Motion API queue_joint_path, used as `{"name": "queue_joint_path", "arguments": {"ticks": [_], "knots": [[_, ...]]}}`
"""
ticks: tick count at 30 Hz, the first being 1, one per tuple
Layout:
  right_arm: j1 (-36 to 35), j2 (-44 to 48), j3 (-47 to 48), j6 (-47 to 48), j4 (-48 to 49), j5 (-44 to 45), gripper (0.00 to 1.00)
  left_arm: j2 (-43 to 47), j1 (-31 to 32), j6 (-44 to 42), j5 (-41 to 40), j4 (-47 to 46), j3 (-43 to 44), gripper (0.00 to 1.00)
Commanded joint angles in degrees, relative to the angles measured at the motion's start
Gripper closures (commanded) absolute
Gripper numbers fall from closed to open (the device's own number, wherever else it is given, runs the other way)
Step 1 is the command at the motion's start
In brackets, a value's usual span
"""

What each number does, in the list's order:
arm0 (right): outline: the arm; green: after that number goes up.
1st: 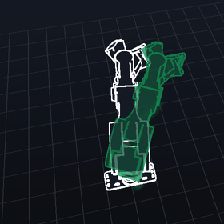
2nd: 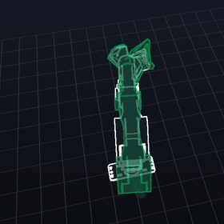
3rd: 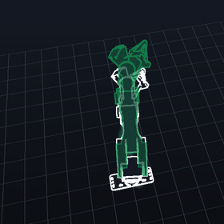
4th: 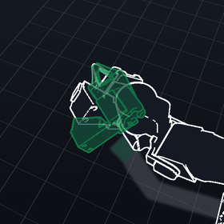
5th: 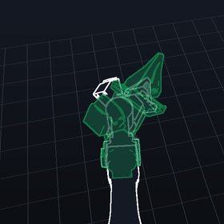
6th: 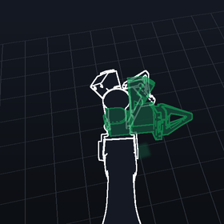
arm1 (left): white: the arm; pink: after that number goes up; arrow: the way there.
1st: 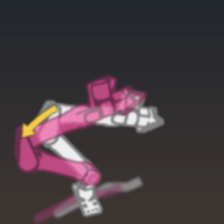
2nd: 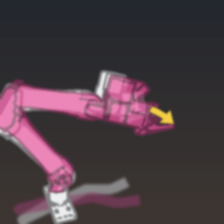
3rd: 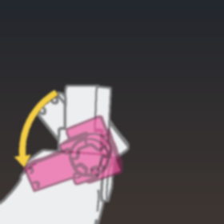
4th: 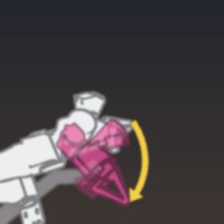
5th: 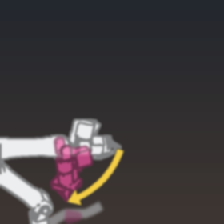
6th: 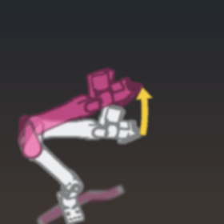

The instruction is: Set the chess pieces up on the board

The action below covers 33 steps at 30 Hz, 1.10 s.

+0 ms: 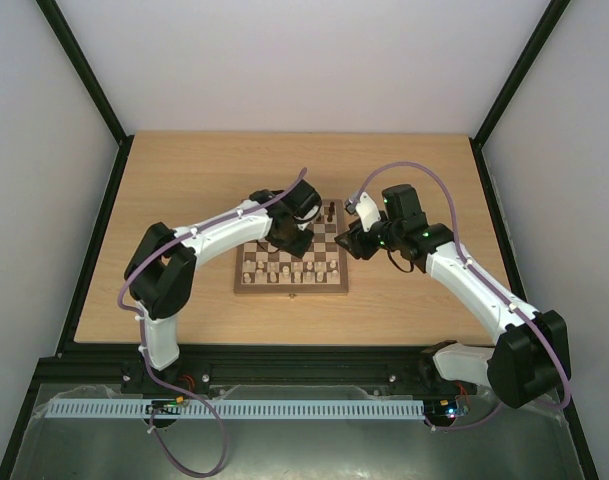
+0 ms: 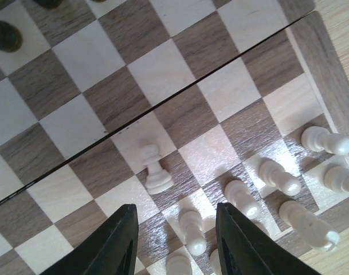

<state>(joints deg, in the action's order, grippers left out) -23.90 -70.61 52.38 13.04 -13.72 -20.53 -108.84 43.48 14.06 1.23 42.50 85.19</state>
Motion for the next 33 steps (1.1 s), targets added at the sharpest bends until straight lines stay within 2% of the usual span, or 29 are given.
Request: {"name": "queue_joint_path", "arguments": {"ticks": [1, 14, 33], "knots": [[0.35, 0.91, -0.74, 0.68, 0.49, -0.45, 0.44, -0.16, -0.26, 3.82, -1.75, 2.98, 1.17, 0.61], [0.35, 0.92, -0.8, 0.93, 0.49, -0.3, 0.44, -4.49, -0.16, 5.13, -1.41, 1.97, 1.34, 0.61], [0.34, 0.74, -0.95, 1.21, 0.37, -0.48, 0.44, -8.35, -0.32, 6.48, -4.41, 1.27, 1.03, 0.73]]}}
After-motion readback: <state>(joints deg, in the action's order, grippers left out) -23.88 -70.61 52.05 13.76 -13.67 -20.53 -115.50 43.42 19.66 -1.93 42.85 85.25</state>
